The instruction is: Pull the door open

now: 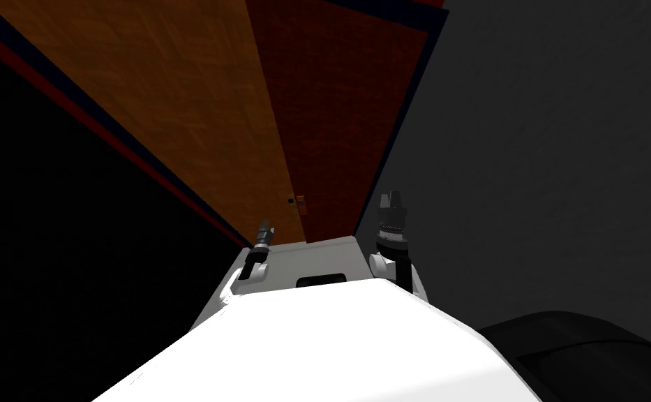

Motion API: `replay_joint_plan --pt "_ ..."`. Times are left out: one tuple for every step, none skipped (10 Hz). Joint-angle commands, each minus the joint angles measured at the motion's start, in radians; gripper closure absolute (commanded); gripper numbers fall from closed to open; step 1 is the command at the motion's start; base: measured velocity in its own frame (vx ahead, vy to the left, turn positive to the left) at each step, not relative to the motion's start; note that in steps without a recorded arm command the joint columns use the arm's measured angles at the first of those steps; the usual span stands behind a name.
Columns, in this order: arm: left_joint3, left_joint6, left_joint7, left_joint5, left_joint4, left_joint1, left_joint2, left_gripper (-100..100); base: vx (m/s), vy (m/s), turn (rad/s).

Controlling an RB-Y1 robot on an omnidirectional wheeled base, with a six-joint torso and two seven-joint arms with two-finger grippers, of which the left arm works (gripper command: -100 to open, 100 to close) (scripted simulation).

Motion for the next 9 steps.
replay_joint_plan --pt "0.002 0.000 0.003 0.004 0.039 -0.018 0.008 -100 0.179 -0.025 -0.051" --pt "0.003 0.002 0.004 0.006 0.052 -0.025 0.010 -100 0.115 -0.027 -0.034" --pt "0.003 0.003 0.004 0.008 0.065 -0.032 0.012 -100 0.098 -0.040 -0.041" --pt "0.003 0.004 0.005 0.009 0.076 -0.038 0.014 -100 0.096 -0.024 -0.032" --pt "0.004 0.007 0.006 0.011 0.097 -0.050 0.017 -100 0.123 -0.016 -0.068" --pt "0.004 0.008 0.007 0.013 0.117 -0.061 0.020 -100 0.160 -0.036 -0.084" --pt "0.003 0.010 0.007 0.015 0.131 -0.070 0.021 -100 0.186 -0.044 -0.073" --pt "0.003 0.011 0.008 0.016 0.145 -0.080 0.023 -100 0.196 -0.041 -0.068" --pt "0.001 0.012 0.008 0.017 0.154 -0.088 0.024 -100 0.237 -0.030 -0.068"
